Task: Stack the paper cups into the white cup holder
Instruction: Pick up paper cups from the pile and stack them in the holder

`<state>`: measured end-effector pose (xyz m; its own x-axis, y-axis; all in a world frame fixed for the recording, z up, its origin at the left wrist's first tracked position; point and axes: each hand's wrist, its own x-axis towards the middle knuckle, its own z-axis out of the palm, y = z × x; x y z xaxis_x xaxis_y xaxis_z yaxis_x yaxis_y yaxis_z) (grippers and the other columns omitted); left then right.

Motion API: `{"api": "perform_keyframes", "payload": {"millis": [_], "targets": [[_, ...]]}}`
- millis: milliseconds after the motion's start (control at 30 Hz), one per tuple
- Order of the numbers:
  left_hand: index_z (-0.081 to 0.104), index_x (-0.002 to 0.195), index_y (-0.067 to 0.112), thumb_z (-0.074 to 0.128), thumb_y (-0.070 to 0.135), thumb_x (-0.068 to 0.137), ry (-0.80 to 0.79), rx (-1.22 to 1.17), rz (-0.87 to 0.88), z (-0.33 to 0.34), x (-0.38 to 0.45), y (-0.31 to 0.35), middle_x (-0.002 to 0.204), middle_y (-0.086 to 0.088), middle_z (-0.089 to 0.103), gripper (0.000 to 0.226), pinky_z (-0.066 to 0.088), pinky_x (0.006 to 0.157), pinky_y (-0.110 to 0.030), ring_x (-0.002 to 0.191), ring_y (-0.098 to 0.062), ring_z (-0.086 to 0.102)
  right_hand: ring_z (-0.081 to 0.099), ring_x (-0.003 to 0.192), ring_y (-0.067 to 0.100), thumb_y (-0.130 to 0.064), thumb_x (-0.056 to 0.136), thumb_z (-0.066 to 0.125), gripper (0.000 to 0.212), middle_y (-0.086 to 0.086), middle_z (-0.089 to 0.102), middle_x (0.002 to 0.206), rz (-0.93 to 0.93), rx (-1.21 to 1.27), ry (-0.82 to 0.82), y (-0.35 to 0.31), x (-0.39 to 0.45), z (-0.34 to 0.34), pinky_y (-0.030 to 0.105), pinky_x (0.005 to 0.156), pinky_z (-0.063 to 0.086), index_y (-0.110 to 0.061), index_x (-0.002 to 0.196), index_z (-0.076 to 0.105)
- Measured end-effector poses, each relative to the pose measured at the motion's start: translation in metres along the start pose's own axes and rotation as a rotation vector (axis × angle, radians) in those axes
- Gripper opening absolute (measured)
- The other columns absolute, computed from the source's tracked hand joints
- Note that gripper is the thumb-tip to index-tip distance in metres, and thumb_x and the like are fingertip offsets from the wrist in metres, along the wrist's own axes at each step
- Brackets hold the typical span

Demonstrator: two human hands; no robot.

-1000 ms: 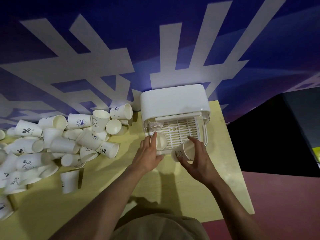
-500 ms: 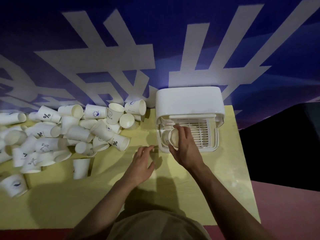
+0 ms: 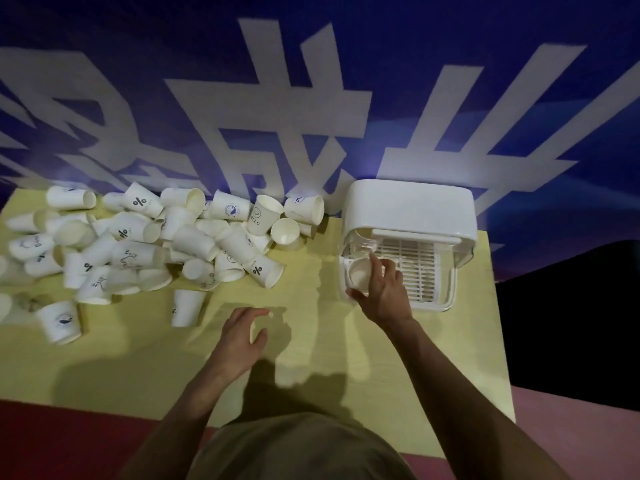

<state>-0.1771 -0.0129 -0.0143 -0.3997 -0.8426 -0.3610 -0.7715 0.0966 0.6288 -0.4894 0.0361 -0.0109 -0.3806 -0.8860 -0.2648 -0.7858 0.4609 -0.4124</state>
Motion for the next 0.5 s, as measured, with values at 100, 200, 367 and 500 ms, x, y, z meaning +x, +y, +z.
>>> {"api": "perform_keyframes", "payload": {"millis": [100, 200, 367, 500], "targets": [[0.064, 0.127, 0.018, 0.07, 0.009, 0.089, 0.124, 0.025, -0.03, -0.017, -0.004, -0.02, 0.127, -0.003, 0.053, 0.039, 0.039, 0.11, -0.039, 0.125, -0.022, 0.048, 0.049, 0.115, 0.045, -0.046, 0.08, 0.081, 0.091, 0.026, 0.043, 0.139, -0.017, -0.037, 0.128, -0.005, -0.017, 0.005, 0.055, 0.086, 0.053, -0.006, 0.15, 0.039], [0.065, 0.124, 0.011, 0.073, 0.009, 0.084, 0.291, 0.083, -0.082, -0.039, -0.004, -0.042, 0.123, -0.014, 0.06, 0.042, 0.036, 0.107, -0.049, 0.125, -0.033, 0.049, 0.048, 0.117, 0.044, -0.044, 0.087, 0.068, 0.076, 0.026, 0.045, 0.138, -0.054, -0.046, 0.223, -0.019, -0.041, 0.013, 0.053, 0.086, 0.051, -0.003, 0.146, 0.042], [0.056, 0.132, 0.006, 0.083, 0.015, 0.074, 0.298, 0.168, -0.298, -0.072, 0.011, -0.112, 0.13, -0.028, 0.051, 0.065, 0.038, 0.1, -0.055, 0.122, -0.044, 0.043, 0.047, 0.117, 0.037, -0.029, 0.088, 0.07, 0.067, 0.02, 0.046, 0.136, -0.113, 0.028, 0.228, -0.058, -0.077, 0.035, 0.049, 0.096, 0.048, -0.007, 0.146, 0.044], [0.038, 0.146, 0.009, 0.078, 0.022, 0.082, 0.171, 0.114, -0.41, -0.088, 0.027, -0.134, 0.145, -0.029, 0.032, 0.076, 0.037, 0.106, -0.053, 0.132, -0.046, 0.034, 0.05, 0.116, 0.034, -0.022, 0.089, 0.072, 0.059, 0.016, 0.05, 0.134, -0.18, 0.053, 0.206, -0.095, -0.1, 0.051, 0.047, 0.098, 0.048, -0.008, 0.141, 0.048]]}}
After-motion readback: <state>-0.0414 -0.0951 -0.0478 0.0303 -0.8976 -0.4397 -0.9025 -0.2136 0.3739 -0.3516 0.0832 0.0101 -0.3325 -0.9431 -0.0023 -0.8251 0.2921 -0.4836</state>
